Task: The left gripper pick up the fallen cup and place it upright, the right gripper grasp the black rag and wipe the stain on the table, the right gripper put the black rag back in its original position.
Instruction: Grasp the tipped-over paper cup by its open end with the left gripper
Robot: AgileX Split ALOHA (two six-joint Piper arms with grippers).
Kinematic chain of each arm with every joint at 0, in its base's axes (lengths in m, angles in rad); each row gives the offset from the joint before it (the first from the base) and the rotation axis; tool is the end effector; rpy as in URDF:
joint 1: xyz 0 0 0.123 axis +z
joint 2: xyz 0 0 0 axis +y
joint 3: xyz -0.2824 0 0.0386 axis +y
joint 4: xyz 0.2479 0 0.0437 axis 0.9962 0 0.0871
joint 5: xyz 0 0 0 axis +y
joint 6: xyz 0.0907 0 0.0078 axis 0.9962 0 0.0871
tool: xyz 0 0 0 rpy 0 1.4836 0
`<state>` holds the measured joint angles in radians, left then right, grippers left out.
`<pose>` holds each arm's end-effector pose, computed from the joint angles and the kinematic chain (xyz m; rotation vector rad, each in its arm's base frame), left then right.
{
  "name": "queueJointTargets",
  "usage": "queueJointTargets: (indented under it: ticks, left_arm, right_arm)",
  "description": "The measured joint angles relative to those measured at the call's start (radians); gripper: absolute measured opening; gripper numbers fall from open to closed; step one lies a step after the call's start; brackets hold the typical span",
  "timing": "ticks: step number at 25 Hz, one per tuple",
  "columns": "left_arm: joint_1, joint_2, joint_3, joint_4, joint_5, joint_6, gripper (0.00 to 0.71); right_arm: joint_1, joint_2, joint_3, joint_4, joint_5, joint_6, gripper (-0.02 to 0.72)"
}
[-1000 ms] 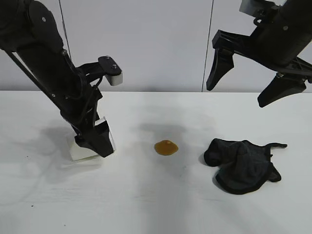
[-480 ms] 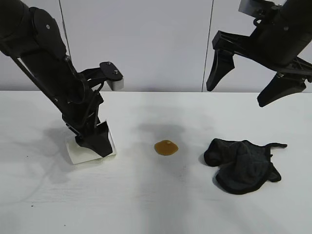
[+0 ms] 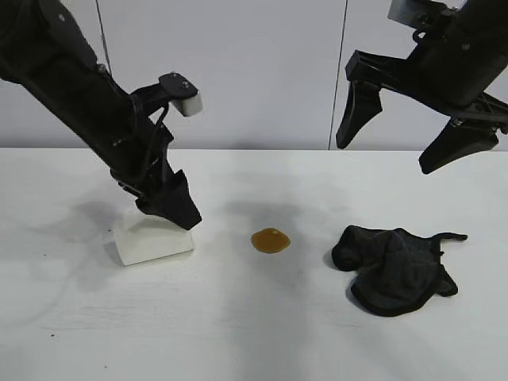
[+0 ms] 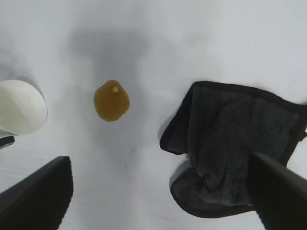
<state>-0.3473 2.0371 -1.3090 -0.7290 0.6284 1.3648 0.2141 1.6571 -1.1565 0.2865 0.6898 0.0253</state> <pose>0.3740 -0.1733 0.1495 1.4509 2.1761 -0.4107 0.3318 0.0889 0.2412 -0.0140 2.6819 0.3897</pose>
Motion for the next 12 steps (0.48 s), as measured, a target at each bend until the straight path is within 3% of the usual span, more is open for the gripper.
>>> queueJointTargets:
  ticks: [4,8,12]
  left_arm:
    - [0.012,0.000,0.000,0.021,0.020,0.024,0.547]
    - [0.012,0.000,0.000,0.032,0.016,0.024,0.634]
    - [0.012,0.000,0.000,0.035,-0.008,-0.001,0.657]
  right_arm:
    - [0.000,0.000,0.000,0.000,0.000,-0.001,0.681]
    - [0.000,0.000,0.000,0.000,0.000,-0.001,0.681]
    - [0.000,0.000,0.000,0.000,0.000,-0.009,0.681]
